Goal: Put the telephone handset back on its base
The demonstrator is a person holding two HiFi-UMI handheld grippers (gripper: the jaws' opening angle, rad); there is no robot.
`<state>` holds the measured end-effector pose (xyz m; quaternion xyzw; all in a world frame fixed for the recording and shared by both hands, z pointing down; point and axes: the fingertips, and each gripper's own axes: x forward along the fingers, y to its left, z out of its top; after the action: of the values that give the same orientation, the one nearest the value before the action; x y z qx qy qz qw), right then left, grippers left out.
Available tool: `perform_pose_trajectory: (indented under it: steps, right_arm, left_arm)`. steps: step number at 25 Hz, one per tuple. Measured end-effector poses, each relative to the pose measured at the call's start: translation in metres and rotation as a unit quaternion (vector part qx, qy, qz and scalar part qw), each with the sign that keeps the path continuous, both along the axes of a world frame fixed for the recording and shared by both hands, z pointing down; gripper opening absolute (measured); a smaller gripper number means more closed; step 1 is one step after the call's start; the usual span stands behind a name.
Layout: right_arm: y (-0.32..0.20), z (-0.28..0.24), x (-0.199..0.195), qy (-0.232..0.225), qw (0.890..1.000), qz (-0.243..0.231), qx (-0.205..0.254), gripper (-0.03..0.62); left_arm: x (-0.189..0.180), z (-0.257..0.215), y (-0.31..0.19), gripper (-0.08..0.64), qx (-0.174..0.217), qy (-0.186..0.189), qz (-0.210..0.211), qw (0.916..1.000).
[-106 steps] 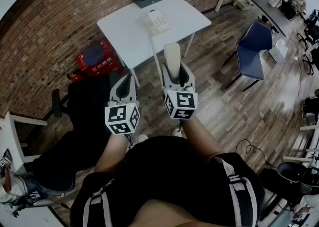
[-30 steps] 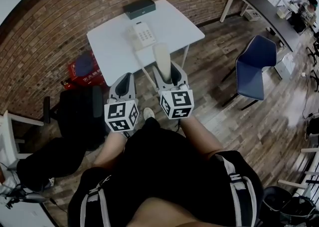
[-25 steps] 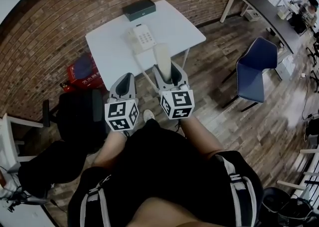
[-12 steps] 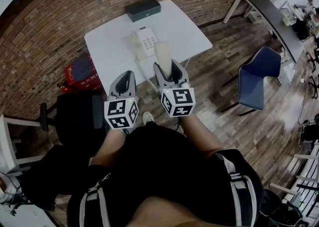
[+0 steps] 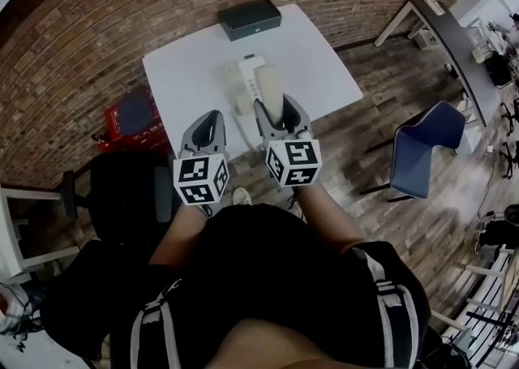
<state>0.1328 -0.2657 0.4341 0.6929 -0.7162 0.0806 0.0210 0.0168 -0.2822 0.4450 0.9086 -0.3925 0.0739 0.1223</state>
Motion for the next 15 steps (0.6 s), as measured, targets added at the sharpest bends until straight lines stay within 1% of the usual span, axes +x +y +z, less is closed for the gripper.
perform_pose_trajectory:
  steps: [3, 8, 15]
  right_arm:
    - [-0.023, 0.008, -0.001, 0.006, 1.0, -0.008, -0.016, 0.206]
    - [-0.05, 0.021, 0.009, 0.004, 0.999, -0.005, -0.044, 0.206]
    - [-0.084, 0.042, 0.016, -0.004, 0.997, -0.021, -0.08, 0.206]
  left_arm:
    - [-0.001, 0.007, -0.023, 0.012, -0.01, 0.004, -0.003, 0.9999]
    - [0.005, 0.019, -0.054, 0.012, -0.035, 0.011, -0.006, 0.9993]
    - [0.004, 0.029, -0.078, 0.012, -0.048, 0.008, -0.026, 0.9985]
